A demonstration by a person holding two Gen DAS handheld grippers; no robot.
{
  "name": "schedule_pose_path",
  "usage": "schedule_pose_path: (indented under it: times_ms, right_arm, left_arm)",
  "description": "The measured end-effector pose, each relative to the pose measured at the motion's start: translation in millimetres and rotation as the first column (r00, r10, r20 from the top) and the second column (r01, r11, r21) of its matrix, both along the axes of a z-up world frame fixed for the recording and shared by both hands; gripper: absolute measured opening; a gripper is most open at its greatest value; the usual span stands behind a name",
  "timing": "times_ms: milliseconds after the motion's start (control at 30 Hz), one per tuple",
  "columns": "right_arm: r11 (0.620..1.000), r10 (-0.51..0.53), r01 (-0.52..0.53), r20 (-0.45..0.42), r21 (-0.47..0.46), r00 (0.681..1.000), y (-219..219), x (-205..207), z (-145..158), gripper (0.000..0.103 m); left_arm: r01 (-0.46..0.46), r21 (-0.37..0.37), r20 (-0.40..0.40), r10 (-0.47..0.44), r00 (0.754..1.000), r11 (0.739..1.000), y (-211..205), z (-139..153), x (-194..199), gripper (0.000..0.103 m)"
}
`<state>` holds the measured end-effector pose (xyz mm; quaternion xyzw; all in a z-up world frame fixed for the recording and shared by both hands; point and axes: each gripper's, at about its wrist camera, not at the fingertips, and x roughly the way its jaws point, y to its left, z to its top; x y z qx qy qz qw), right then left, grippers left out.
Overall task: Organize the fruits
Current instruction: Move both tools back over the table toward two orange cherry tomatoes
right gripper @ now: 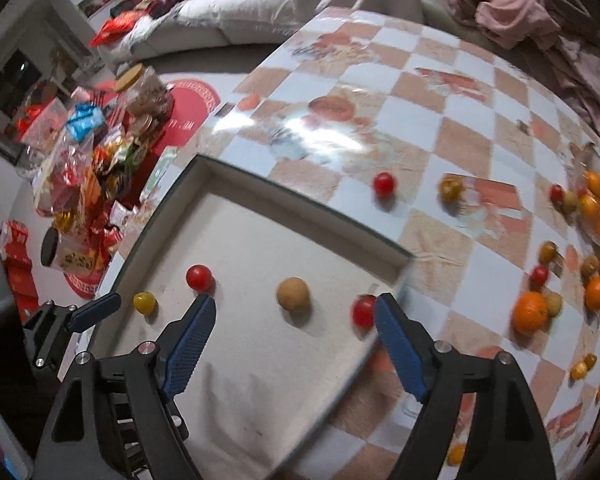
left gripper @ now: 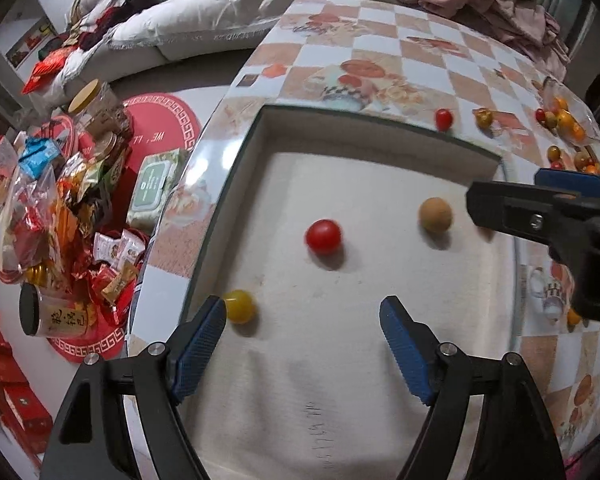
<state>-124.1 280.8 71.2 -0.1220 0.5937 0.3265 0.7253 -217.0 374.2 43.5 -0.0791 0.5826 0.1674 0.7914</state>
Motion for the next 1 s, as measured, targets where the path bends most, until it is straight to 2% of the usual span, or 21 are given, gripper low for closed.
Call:
schedule_pose_path:
  times_ms: [200, 367, 667, 833, 1000]
  right_arm:
    - [0.996, -0.091, 0.091, -0.01, 0.004, 0.996, -43, 6, 7, 0.088]
    - [0.98, -0.197, 0.196, -0.016, -0.015, 0.98, -94, 12, 7, 0.088]
    - [0.922, -0.381, 0.378, -0.019, -0.086, 0.924, -204, 16, -1, 0.088]
    - [0.878, -0.468, 0.46, -0.032, -0.132, 0.883, -256, 12, -13, 0.088]
    - [0.859, -0.5, 0.489, -0.039, -0.152, 0.865, -286, 7, -19, 0.088]
  left_arm:
    - [0.054, -0.023, 0.016, -0.054, 0.998, 0.998, -32, 12, 13, 0.08]
    - [0.128, -0.022, 0.034, -0.128, 0.991, 0.991, -67, 22, 28, 0.08]
    - [0.243, -0.046, 0.052, -0.241, 0.969, 0.969, -131, 30, 51, 0.08]
    - [0.307, -0.064, 0.028, -0.306, 0.952, 0.949, -165, 19, 54, 0.08]
    - [0.349, -0.087, 0.003, -0.35, 0.937, 0.933, -194, 7, 51, 0.08]
